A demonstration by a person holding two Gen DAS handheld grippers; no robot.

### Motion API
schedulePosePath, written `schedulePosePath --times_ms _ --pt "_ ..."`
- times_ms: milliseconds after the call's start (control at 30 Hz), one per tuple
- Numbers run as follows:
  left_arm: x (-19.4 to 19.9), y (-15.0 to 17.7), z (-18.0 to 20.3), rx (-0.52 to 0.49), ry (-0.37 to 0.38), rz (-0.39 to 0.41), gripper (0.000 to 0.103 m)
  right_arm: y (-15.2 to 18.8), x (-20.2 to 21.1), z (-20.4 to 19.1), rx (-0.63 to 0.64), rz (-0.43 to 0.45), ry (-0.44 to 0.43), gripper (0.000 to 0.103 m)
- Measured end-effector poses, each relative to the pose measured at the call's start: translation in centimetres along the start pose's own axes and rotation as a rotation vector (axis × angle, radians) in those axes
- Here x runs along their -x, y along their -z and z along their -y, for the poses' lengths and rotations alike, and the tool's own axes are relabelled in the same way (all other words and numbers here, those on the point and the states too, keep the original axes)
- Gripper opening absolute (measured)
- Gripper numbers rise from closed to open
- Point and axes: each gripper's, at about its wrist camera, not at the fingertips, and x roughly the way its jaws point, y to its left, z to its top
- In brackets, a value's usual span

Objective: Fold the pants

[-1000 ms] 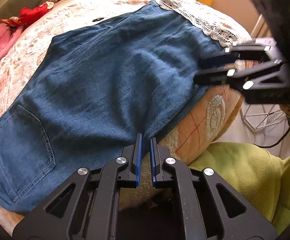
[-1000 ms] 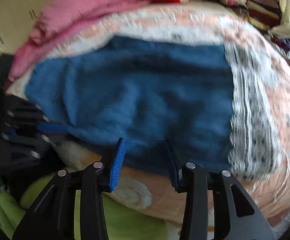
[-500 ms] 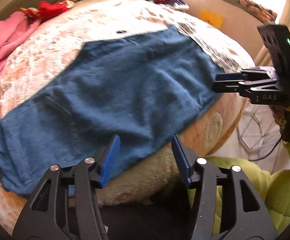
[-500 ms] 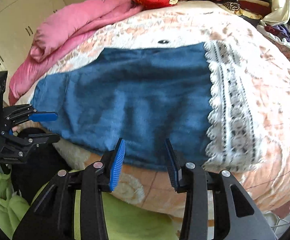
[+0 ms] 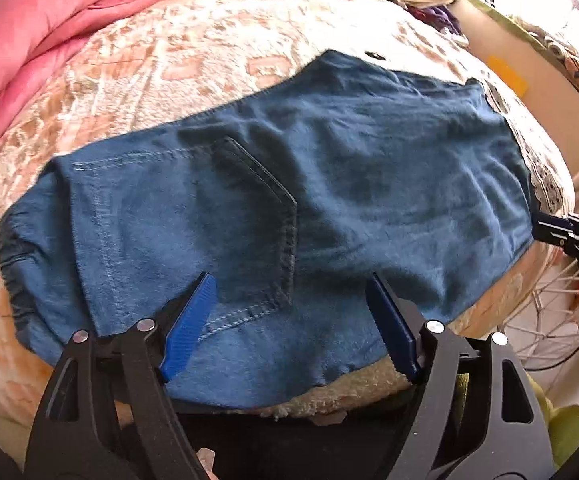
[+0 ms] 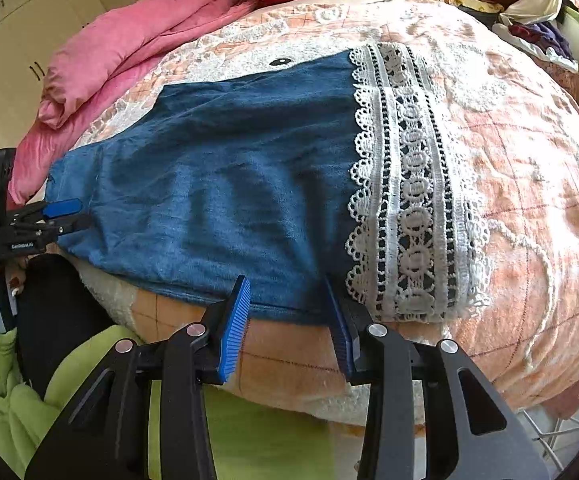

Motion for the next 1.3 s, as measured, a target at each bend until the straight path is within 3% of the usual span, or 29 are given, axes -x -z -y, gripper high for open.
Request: schedulePosePath --times_ms 133,400,600,700,933,967,1000,1067,1133,1200,1300 --pt "1.5 -0.8 -0.1 0.017 0.022 0.057 0.071 -0.6 1.6 -1.1 0.043 0.063 0.002 0.045" --pt "2.6 -6.7 1.7 -0.043 0.034 0.14 0.076 -3.9 0.8 -2.5 0.103 0.107 -0.023 0.05" --pt "-0.8 -11.5 2.0 -0.049 0.032 0.101 0.076 -5.5 -0.9 -1.7 0.122 0.09 -0.009 0.055" --pt "-2.5 -13.1 2.2 -0.066 0.042 0.077 0.076 -5.4 -3.0 0.1 0.056 0.037 0.006 0.055" --pt "-6.9 -15.1 1.7 -0.032 0.1 0.006 0.075 -4.6 -3.1 0.7 0.055 0.079 -0.035 0.055" --pt "-7.6 -15.1 1.7 -0.022 0.114 -0.014 0.057 -4.5 -3.1 0.9 0.053 0.082 -0.041 0.055" --pt "-8.3 -15.1 1.9 -0.014 0.14 -0.033 0.032 -4.4 -3.1 0.9 0.056 0.085 -0.042 0.055" --pt "-8.7 -15.0 2.4 -0.033 0.167 -0.028 0.009 -4.2 -2.9 1.1 0.064 0.089 -0.039 0.055" --pt "-8.0 -15.2 2.6 -0.049 0.159 0.015 0.006 -4.2 -2.8 1.0 0.069 0.093 -0.033 0.055" --pt "-7.1 -15.6 1.6 0.007 0.178 0.075 0.005 -4.1 -2.9 0.7 0.072 0.094 -0.023 0.055" --pt "-7.9 -15.4 1.3 0.035 0.157 0.087 0.005 -4.0 -3.3 0.4 0.079 0.093 -0.006 0.055"
